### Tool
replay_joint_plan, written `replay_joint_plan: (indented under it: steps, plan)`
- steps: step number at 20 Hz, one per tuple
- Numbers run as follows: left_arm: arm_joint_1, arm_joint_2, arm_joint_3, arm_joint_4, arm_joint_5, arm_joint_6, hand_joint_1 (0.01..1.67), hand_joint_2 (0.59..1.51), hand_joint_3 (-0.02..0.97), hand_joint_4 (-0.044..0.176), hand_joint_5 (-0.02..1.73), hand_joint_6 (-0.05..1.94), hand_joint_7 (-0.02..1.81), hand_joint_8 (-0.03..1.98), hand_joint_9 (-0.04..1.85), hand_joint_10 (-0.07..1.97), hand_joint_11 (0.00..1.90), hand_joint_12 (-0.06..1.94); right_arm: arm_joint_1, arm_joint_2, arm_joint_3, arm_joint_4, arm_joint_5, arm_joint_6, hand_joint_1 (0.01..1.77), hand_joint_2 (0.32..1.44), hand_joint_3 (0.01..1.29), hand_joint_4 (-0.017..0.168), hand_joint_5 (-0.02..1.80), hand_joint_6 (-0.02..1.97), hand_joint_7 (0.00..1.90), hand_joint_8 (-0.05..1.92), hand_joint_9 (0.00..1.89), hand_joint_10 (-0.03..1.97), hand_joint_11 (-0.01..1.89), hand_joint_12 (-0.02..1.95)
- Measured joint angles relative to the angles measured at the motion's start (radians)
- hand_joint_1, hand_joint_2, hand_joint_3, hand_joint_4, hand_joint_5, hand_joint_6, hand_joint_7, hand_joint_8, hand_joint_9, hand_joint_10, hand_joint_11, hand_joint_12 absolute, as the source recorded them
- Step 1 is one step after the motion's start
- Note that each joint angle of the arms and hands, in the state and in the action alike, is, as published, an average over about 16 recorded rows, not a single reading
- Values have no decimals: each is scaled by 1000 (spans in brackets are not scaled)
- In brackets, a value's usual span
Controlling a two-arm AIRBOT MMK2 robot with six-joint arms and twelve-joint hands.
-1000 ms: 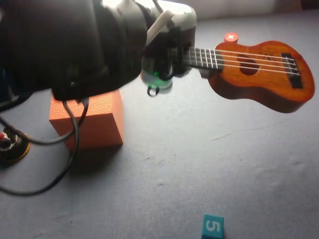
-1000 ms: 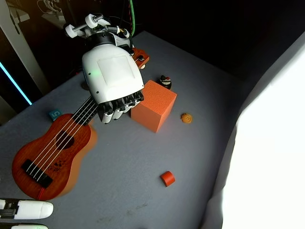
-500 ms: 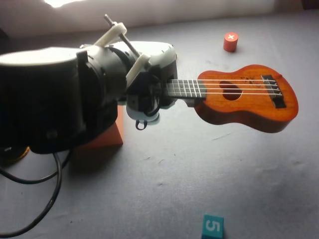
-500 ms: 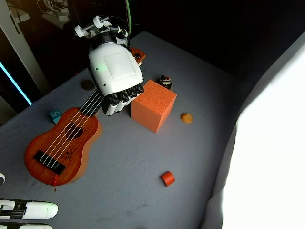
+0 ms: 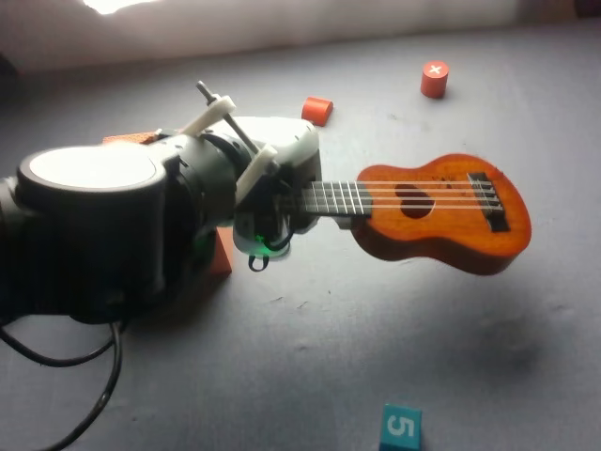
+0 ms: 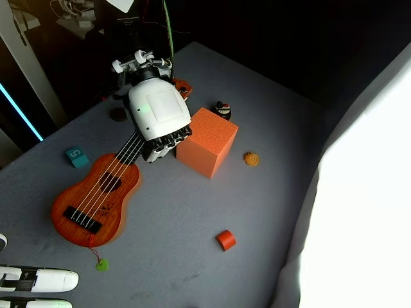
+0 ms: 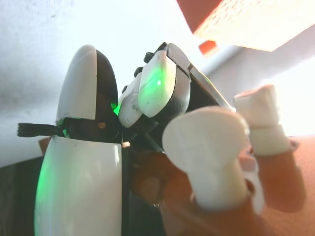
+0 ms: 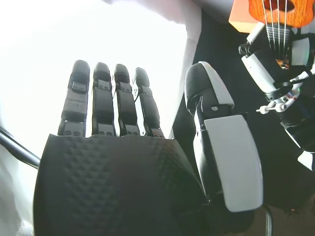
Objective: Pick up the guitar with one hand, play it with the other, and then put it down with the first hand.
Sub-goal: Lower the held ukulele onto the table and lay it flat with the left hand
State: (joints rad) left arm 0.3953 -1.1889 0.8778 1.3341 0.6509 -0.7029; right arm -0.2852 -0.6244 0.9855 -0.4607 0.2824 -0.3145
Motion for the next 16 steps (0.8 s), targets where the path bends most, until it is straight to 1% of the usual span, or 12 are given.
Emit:
replay_joint_plan:
  steps: [8, 13, 16]
  plan:
    - [54, -38, 41, 67, -16, -45, 1527, 1063, -15, -5, 1309, 1862, 1322, 1963, 1412, 1947, 1487, 1919, 0, 0, -1, -1, 3, -2, 590, 1339, 17, -4, 193, 40, 161, -7, 105, 21, 12, 210]
    - [85, -51, 54, 113, -23, -76, 1527, 1063, -15, -5, 1304, 1864, 1315, 1963, 1410, 1947, 1484, 1919, 0, 0, -2, -2, 3, -2, 586, 1339, 17, -4, 186, 35, 154, -7, 93, 21, 12, 189]
    - [107, -54, 57, 143, -25, -101, 1521, 1065, -15, -5, 1302, 1865, 1310, 1963, 1409, 1944, 1483, 1919, 0, 0, -2, -2, 4, -3, 587, 1339, 16, -4, 181, 36, 148, -7, 87, 21, 12, 178]
